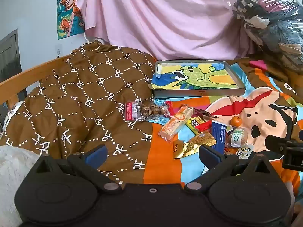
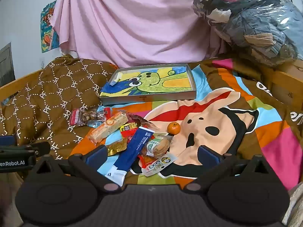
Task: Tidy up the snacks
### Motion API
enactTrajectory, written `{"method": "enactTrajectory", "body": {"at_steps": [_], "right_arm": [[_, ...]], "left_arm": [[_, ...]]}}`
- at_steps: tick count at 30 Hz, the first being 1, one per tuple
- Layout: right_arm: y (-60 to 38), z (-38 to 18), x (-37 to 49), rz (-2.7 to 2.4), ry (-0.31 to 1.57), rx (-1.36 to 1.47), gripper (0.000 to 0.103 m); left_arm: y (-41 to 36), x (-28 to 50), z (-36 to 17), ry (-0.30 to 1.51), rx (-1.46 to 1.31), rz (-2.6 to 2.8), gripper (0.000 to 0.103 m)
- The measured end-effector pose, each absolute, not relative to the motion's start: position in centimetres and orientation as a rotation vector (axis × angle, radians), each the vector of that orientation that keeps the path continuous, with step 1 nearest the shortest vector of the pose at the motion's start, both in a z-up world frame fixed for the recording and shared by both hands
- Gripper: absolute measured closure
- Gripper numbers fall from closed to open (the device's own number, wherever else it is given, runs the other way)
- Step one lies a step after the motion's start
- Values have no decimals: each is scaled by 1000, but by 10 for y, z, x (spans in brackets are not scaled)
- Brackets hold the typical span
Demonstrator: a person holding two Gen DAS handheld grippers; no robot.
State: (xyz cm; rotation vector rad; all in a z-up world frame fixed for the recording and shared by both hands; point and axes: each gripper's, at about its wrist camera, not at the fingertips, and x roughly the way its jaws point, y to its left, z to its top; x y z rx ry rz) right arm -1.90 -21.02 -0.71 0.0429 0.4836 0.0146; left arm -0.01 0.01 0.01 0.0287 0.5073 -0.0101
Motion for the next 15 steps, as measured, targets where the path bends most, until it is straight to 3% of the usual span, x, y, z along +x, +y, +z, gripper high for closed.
{"method": "enactTrajectory", "body": {"at_steps": [15], "right_arm": [[-210,-7,-19,15,484,45,0]], "left_arm": [[0,0,0,509,34,-8,1]]}}
